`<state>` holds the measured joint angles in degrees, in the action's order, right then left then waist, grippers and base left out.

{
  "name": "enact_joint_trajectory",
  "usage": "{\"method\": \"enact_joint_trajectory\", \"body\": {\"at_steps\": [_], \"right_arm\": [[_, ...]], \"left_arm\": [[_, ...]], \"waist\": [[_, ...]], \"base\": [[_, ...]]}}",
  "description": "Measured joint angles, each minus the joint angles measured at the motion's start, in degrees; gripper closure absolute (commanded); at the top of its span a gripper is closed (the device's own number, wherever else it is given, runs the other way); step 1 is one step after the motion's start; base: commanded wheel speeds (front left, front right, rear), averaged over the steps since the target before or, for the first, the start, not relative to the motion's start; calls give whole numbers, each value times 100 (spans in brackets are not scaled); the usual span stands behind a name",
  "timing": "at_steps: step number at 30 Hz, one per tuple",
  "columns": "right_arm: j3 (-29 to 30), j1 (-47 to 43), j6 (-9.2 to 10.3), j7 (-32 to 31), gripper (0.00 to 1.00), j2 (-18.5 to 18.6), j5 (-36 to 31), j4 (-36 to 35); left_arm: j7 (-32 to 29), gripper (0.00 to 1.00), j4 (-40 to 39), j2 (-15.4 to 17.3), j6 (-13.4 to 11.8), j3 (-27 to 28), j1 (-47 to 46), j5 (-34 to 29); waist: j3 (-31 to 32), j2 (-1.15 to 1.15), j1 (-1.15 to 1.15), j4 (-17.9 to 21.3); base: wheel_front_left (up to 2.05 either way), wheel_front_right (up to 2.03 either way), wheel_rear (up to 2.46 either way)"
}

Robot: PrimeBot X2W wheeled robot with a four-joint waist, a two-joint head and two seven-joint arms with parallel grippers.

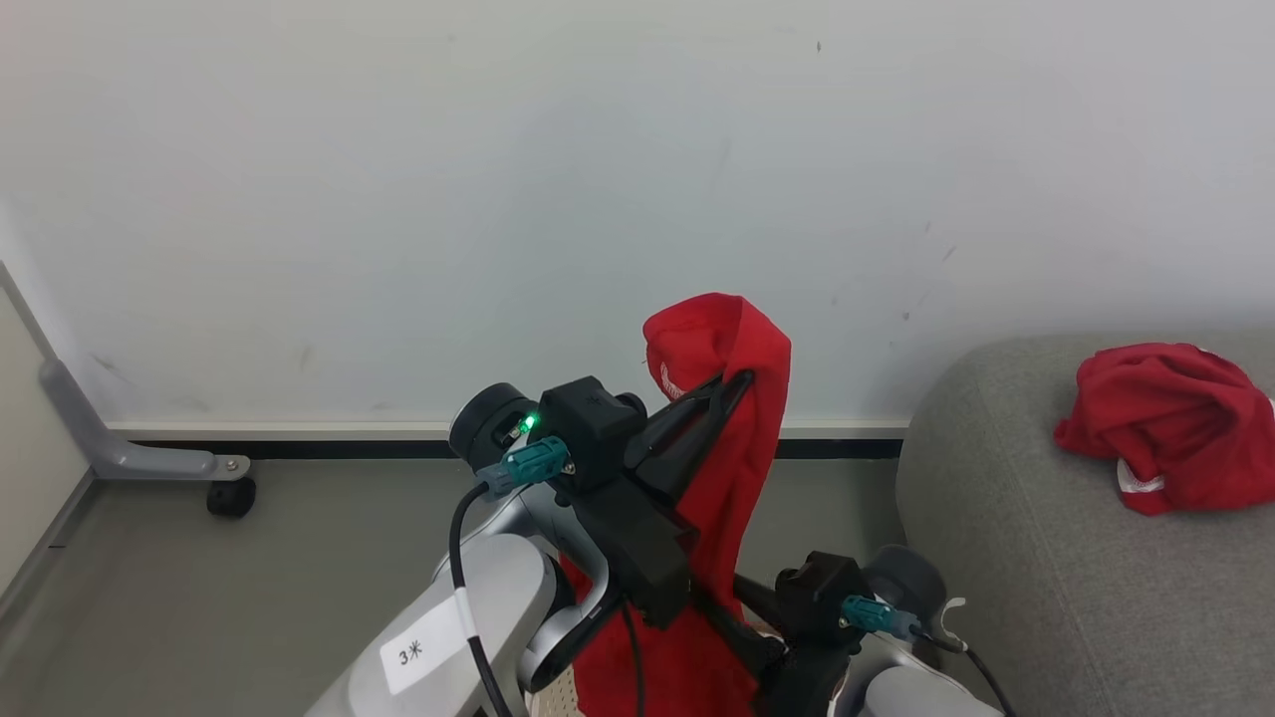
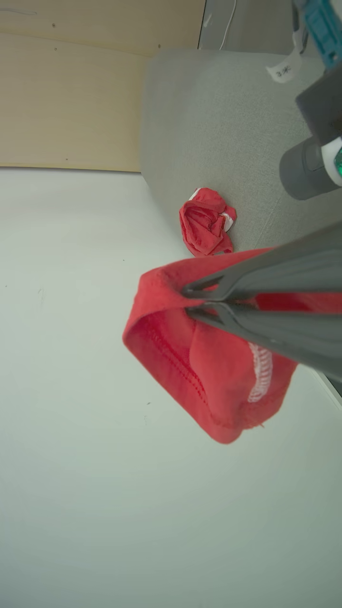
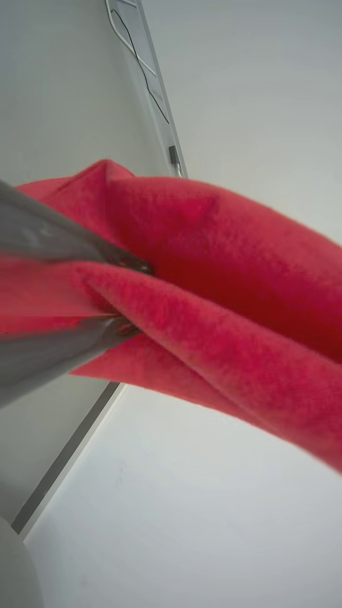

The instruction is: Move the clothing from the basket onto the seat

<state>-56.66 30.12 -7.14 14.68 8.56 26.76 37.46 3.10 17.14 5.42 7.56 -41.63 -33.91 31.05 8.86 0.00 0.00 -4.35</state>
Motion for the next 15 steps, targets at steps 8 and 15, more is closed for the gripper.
{"method": "enact_joint_trajectory", "body": {"at_steps": [8,15], "right_arm": [[-169,137,0,0,100,-15,366,185],[-60,247,0,0,100,67,688,202]], "left_arm": [[-91,100,-44,85,-12,53,0,25],[-99,67,-64,254,-187,242,150,119]], "waist": [[-52,1,0,7],[-83,0,0,127]], "base": [[0,0,0],[0,0,0]]}}
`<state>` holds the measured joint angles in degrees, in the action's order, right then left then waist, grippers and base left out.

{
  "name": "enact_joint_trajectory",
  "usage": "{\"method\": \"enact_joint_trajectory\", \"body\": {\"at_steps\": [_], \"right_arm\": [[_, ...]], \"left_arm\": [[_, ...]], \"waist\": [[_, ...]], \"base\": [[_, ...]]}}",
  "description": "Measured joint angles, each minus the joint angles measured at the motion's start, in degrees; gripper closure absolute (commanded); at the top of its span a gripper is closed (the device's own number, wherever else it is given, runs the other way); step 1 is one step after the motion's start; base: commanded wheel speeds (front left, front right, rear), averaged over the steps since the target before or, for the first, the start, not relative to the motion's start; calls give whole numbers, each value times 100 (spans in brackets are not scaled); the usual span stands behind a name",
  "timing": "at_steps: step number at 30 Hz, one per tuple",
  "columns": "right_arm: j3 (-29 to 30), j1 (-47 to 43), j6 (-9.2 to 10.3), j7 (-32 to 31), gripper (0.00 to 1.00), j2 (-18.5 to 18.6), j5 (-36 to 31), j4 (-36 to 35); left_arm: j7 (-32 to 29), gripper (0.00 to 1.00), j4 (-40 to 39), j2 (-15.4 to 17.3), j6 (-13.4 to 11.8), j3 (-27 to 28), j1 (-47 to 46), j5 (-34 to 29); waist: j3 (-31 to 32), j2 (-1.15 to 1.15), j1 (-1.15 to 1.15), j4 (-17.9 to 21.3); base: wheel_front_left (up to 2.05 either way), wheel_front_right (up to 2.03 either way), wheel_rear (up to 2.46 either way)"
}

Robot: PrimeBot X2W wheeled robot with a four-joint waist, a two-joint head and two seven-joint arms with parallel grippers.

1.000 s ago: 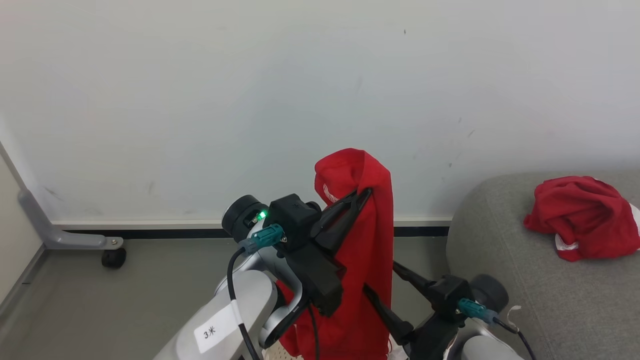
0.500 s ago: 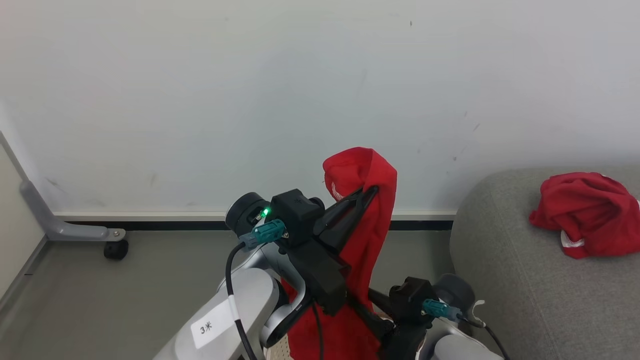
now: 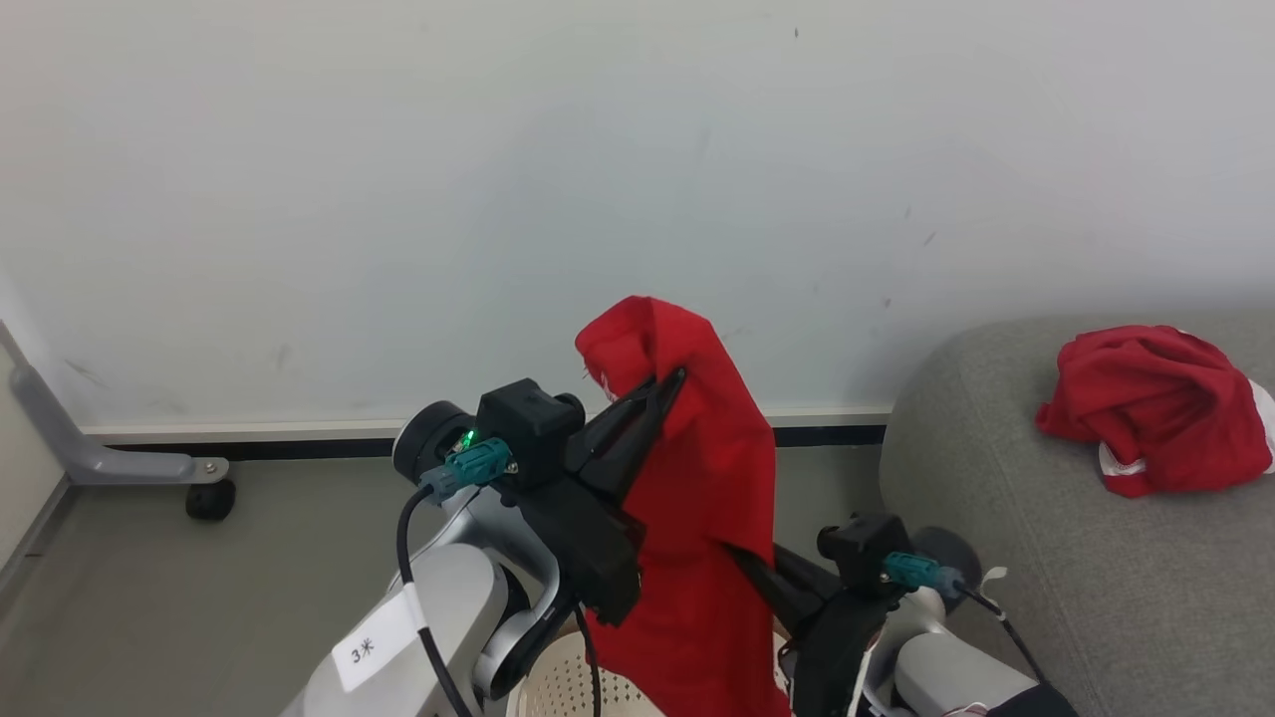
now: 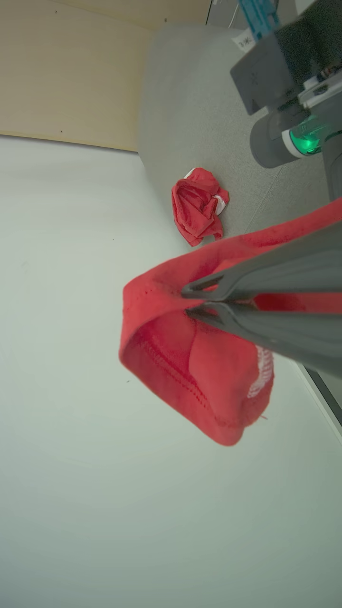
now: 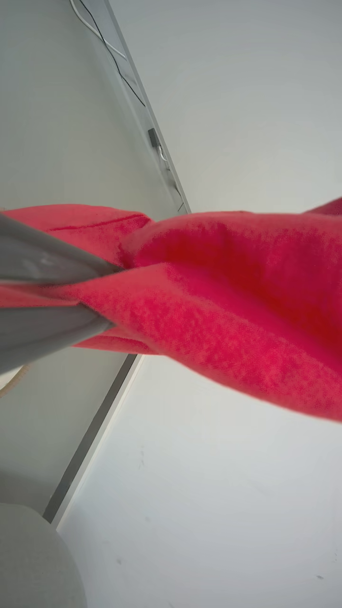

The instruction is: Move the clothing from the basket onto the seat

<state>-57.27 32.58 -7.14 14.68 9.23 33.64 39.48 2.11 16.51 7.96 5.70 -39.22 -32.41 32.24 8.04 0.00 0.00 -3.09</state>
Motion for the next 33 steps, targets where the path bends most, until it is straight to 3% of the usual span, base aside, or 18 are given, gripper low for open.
{"method": "enact_joint_trajectory", "body": {"at_steps": [1,2,3,18,33], "right_arm": [[51,2,0,0,100,45,38,-7],[98,2,0,0,100,98,82,-21],[147,3,0,0,100,147,118,-37],[1140,-10,18,0,100,1077,411,-428],[1604,-549,383,0,100,1917,347,-1255]], "left_arm": [[0,54,4,16,-26,19,59,4],[1,3,4,33,-49,42,121,26],[2,0,10,45,-71,68,180,44],[211,0,79,161,-276,196,1007,268],[483,0,75,126,-326,140,1547,343]], "waist": [[-5,0,0,26],[-9,0,0,53],[-13,0,0,81],[-40,0,0,640],[-26,0,0,1329]], "base": [[0,0,0],[0,0,0],[0,0,0],[0,0,0],[0,0,0]]}}
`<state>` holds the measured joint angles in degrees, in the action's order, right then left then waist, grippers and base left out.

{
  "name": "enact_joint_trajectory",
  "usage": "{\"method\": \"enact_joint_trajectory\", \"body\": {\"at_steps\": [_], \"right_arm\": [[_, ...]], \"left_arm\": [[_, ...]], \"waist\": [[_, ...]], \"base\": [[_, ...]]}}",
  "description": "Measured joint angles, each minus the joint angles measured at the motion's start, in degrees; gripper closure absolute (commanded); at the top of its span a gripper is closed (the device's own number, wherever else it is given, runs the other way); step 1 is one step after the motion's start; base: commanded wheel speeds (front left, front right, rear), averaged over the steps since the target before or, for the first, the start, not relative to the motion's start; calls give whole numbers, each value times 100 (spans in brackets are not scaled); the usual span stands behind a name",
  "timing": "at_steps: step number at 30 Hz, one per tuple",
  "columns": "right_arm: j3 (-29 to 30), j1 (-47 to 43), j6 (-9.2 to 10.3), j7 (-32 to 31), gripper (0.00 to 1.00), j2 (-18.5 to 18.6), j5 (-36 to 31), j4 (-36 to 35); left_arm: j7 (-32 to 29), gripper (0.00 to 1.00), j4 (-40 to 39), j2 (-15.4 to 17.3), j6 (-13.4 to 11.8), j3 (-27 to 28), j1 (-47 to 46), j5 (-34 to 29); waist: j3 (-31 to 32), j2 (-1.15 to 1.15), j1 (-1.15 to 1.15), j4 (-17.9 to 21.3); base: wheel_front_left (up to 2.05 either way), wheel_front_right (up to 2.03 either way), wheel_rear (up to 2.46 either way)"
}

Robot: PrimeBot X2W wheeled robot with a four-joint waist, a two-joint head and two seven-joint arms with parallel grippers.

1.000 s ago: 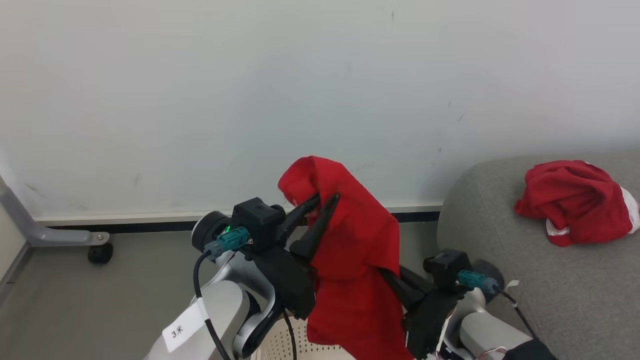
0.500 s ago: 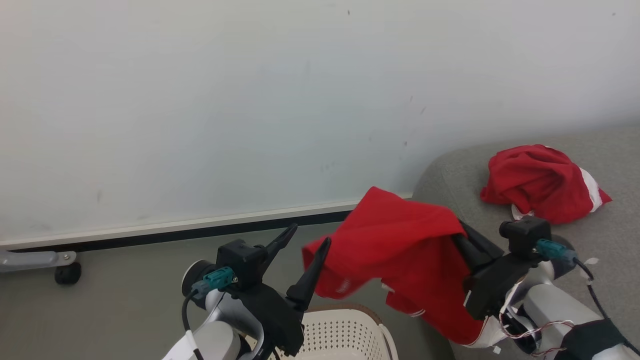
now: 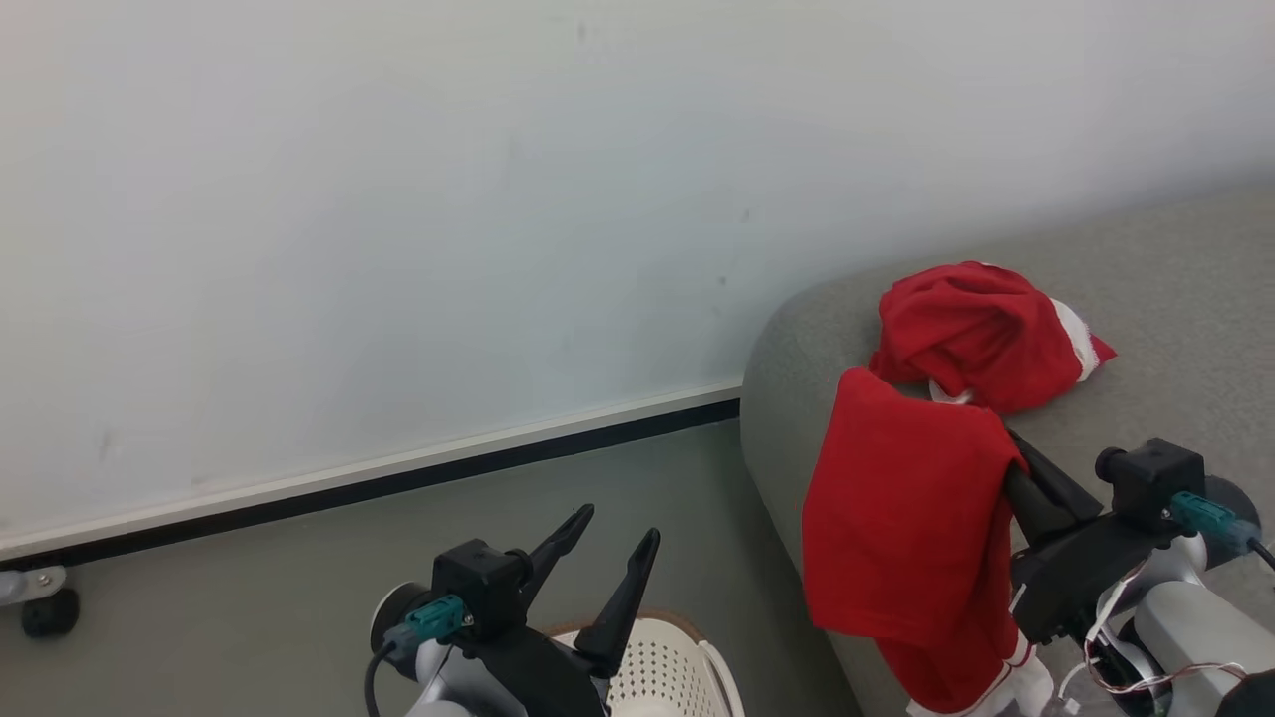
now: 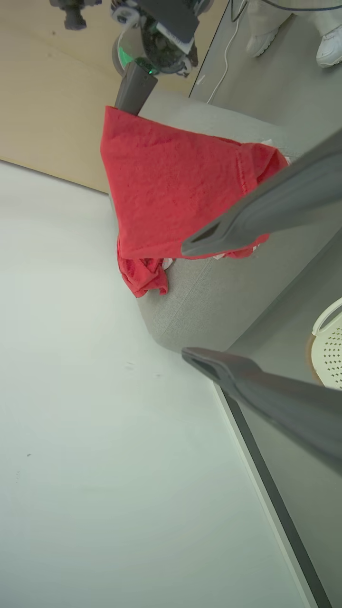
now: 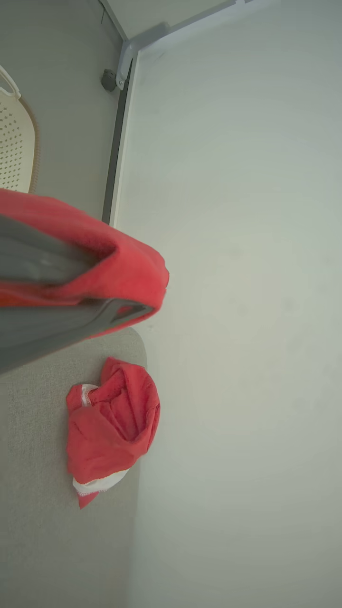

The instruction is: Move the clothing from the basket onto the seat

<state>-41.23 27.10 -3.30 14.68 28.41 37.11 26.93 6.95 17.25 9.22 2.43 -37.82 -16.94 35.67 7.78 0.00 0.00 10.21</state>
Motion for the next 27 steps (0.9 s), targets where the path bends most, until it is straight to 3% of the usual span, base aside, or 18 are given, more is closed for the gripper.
{"method": "enact_joint_trajectory", "body": {"at_steps": [17,27], "right_arm": [[178,-417,287,0,100,508,-144,-960],[338,100,274,-7,100,704,-236,-1154]], "left_arm": [[185,0,-5,-244,-51,-314,218,-105],[207,0,21,-300,-42,-470,211,-216]], "waist": [[-81,0,0,812],[-325,0,0,821]], "base": [[0,0,0],[0,0,0]]}}
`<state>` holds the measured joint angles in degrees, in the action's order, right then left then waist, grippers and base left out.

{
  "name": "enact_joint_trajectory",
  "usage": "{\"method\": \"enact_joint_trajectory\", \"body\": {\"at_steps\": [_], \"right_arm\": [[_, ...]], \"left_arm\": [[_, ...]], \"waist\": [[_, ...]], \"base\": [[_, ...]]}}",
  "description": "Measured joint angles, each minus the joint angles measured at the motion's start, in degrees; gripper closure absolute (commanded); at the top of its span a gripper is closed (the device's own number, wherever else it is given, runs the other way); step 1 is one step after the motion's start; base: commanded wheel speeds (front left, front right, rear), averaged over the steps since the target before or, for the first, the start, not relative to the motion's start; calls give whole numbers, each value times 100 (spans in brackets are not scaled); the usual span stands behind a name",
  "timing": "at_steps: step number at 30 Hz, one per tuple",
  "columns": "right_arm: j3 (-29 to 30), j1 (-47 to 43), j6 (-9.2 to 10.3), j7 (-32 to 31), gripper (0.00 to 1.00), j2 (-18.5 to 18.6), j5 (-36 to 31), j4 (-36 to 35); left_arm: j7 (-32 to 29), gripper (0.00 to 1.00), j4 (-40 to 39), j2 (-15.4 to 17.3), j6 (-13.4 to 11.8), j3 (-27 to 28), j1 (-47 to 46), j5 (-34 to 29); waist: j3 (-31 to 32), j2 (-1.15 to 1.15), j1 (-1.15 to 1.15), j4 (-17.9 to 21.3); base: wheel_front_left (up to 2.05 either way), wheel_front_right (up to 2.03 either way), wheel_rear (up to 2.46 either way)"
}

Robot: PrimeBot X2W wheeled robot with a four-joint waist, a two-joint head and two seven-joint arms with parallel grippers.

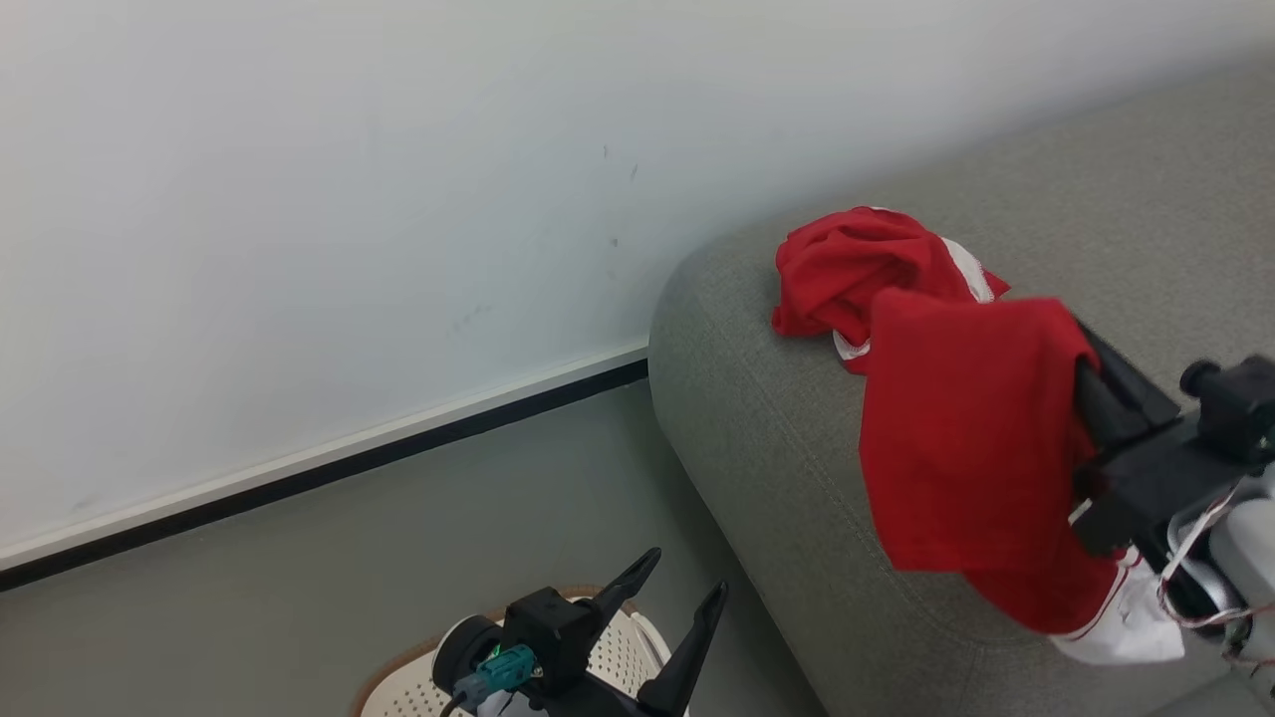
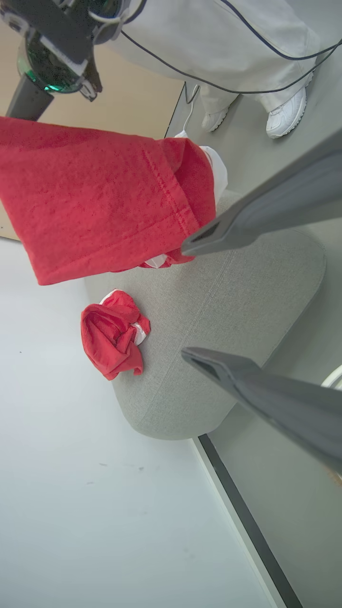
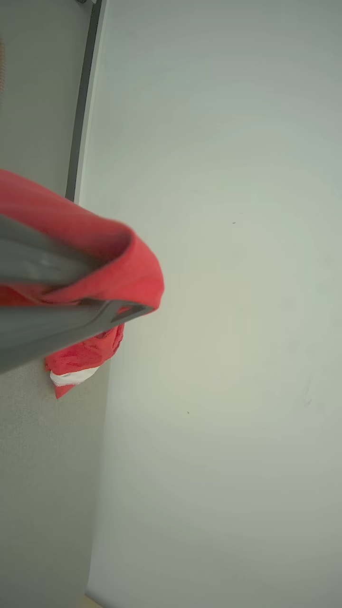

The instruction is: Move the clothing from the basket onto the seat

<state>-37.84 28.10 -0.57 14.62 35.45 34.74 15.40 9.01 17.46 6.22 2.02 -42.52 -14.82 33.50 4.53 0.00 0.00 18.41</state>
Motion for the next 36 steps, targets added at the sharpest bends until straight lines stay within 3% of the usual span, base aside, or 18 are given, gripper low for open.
{"method": "enact_joint_trajectory", "body": {"at_steps": [11,20,28,36], "right_arm": [[452,1344,-146,-216,100,253,-97,388],[909,2584,-154,-359,100,458,-96,1117],[1224,3186,-90,-480,100,866,-96,1777],[1290,3791,-88,-598,100,1012,-175,2275]], "left_arm": [[-4,0,-316,114,-110,-18,-68,-235],[-87,0,-660,325,-210,68,-339,-357],[-194,0,-992,483,-253,158,-628,-528],[-310,0,-1399,526,-303,199,-1065,-676]], "waist": [[-414,0,0,-253],[-987,0,-1,-544],[-1555,0,-1,-842],[-2157,1,-2,-1116]], "base": [[0,0,0],[0,0,0],[0,0,0],[0,0,0]]}}
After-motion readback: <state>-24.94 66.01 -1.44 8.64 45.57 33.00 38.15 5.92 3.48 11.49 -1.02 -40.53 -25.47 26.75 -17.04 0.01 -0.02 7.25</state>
